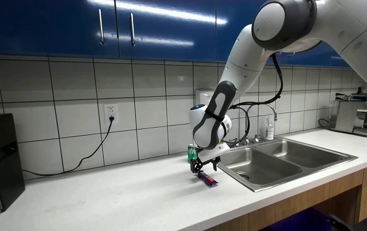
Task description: Put the chocolate bar in the sink
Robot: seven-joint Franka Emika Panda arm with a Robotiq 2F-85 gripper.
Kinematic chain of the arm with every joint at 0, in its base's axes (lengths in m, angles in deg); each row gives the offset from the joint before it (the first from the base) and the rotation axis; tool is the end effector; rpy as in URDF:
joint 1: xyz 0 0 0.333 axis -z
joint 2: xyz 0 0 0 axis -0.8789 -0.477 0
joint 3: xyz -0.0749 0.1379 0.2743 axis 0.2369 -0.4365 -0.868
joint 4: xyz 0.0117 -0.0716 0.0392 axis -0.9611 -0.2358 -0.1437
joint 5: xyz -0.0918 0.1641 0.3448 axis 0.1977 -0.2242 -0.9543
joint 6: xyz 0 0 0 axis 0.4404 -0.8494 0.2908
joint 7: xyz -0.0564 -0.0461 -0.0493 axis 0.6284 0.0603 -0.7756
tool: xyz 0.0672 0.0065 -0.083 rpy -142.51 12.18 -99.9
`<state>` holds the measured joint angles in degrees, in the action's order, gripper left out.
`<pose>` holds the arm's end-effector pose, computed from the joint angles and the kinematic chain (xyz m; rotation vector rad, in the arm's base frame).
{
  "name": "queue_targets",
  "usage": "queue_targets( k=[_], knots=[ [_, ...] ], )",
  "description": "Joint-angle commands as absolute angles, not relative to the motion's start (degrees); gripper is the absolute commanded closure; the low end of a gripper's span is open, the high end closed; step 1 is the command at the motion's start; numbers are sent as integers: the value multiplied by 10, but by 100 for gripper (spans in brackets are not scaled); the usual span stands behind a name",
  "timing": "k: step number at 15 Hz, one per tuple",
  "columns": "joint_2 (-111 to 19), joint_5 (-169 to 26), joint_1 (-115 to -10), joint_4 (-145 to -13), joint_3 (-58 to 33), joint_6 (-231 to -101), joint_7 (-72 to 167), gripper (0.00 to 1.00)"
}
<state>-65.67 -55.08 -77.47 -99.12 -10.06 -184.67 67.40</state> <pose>0.6092 0.1103 0.1583 2.9301 0.0876 0.2056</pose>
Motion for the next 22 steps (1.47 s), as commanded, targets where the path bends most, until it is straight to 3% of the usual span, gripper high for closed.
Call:
queue_targets(
  k=[1,22],
  knots=[
    [-658,-561,-783,-990,-93,-1847,666,0],
    [-663,-566,-779,-1003,-92,-1871,657,0]
  ],
)
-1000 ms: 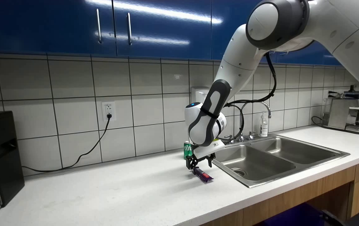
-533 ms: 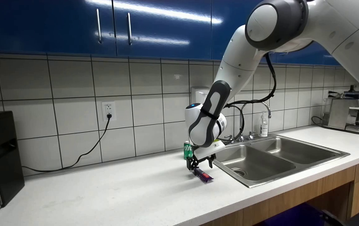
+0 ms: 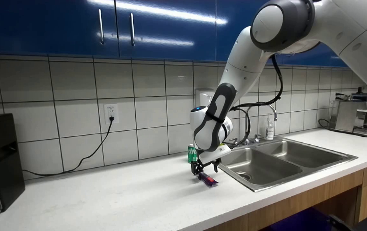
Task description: Put the chocolate bar in the sink
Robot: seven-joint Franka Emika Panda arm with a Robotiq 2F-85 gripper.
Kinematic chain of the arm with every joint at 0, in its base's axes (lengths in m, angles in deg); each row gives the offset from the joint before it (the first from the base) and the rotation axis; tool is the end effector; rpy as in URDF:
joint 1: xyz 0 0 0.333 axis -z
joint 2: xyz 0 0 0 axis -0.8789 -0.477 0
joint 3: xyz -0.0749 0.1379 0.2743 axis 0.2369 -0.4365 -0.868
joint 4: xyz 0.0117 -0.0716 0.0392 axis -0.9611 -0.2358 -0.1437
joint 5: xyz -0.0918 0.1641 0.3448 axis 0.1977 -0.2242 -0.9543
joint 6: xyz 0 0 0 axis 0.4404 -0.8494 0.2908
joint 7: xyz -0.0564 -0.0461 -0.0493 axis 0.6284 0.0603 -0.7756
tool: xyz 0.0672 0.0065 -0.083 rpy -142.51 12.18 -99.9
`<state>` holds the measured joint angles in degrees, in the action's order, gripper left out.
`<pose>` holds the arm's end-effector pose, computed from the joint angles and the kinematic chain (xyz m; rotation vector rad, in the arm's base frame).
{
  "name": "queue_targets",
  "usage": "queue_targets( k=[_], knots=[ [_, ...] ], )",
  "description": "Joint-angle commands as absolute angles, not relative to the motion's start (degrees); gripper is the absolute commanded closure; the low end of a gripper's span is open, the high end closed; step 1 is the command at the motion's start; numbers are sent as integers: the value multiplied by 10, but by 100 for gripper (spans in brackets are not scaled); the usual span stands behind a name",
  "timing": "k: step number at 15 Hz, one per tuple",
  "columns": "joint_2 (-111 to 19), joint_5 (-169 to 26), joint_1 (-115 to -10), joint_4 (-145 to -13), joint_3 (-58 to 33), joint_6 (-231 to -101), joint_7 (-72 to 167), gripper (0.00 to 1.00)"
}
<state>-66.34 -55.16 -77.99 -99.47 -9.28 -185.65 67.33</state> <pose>0.6069 0.1078 0.1509 2.9264 0.0906 0.2047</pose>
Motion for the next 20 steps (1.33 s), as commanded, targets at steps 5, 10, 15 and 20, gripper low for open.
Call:
queue_targets(
  k=[5,10,15,20],
  knots=[
    [-668,-576,-778,-1009,-96,-1883,653,0],
    [-674,-596,-776,-1011,-98,-1897,646,34],
    [-678,-618,-774,-1012,-105,-1907,639,73],
    [-675,-625,-778,-1010,-102,-1905,641,81]
  ],
)
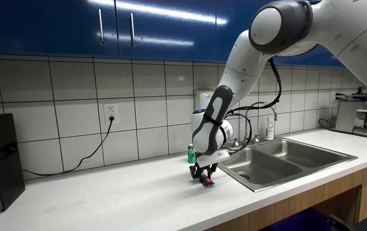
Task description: Put the chocolate bar in the sink
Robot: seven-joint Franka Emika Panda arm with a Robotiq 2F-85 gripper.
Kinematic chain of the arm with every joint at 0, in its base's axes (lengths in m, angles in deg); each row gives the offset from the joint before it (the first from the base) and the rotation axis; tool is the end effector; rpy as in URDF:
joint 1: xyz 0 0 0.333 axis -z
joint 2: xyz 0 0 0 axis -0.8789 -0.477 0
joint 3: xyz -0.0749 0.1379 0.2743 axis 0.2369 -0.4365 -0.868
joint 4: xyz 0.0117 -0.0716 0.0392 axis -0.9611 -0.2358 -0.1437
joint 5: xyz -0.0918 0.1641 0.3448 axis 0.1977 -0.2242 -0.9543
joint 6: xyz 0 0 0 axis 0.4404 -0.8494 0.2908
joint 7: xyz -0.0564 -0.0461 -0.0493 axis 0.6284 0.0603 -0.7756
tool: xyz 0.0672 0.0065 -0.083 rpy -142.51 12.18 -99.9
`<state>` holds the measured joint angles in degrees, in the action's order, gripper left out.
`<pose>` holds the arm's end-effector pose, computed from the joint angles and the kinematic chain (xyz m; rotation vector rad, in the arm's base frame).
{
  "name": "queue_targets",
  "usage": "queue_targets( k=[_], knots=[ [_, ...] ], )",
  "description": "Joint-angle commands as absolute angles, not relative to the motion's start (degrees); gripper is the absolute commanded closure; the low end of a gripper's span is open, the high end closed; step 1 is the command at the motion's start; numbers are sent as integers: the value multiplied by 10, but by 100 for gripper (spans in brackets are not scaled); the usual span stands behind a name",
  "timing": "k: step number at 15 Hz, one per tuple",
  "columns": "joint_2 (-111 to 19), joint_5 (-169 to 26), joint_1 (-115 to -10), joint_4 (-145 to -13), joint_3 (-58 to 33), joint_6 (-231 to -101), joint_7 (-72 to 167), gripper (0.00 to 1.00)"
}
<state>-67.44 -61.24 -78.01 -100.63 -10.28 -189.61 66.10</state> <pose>0.6010 0.1160 0.1385 3.0024 0.0170 0.2256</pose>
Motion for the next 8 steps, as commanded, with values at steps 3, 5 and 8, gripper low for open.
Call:
queue_targets(
  k=[3,5,8],
  knots=[
    [-667,-617,-790,-1009,-88,-1900,652,82],
    [-655,-609,-799,-1012,-76,-1898,658,83],
    [-637,-598,-815,-1016,-52,-1902,666,83]
  ],
)
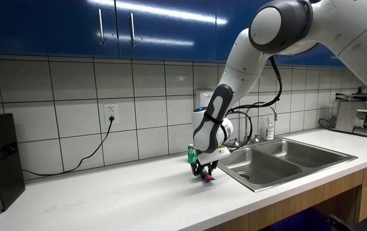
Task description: Put the chocolate bar in the sink
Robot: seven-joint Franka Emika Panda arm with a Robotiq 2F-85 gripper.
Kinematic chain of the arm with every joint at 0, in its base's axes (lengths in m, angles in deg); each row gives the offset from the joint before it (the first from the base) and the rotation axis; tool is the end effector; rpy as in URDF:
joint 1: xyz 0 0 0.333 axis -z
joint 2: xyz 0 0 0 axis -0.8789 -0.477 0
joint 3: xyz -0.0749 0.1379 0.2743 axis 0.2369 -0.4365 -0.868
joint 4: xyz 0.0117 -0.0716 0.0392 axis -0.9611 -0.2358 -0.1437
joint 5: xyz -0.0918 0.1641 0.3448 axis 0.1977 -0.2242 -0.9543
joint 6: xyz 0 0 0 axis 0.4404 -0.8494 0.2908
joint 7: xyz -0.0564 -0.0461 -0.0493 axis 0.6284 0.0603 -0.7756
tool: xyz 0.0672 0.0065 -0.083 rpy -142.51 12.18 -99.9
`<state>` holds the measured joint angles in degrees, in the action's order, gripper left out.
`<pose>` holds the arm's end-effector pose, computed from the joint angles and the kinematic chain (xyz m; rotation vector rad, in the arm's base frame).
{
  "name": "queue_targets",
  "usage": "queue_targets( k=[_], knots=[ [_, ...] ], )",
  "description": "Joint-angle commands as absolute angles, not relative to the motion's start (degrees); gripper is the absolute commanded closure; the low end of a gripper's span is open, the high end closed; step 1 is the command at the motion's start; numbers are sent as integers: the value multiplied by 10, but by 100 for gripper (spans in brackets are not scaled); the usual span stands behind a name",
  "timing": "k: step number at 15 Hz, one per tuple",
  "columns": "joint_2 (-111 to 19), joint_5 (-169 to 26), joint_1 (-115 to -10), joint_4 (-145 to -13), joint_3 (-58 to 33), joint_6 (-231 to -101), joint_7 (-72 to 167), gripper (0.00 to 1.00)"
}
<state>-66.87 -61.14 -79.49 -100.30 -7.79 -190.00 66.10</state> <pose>0.6079 0.1076 0.1492 2.9791 0.0082 0.2671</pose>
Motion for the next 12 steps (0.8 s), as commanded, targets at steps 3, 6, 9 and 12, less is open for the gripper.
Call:
queue_targets(
  k=[3,6,9,12],
  knots=[
    [-618,-585,-831,-1021,-26,-1902,677,83],
    [-607,-574,-837,-1026,-9,-1904,685,83],
    [-603,-569,-835,-1031,2,-1906,695,83],
    [-605,-571,-832,-1038,18,-1906,710,83]
  ],
)
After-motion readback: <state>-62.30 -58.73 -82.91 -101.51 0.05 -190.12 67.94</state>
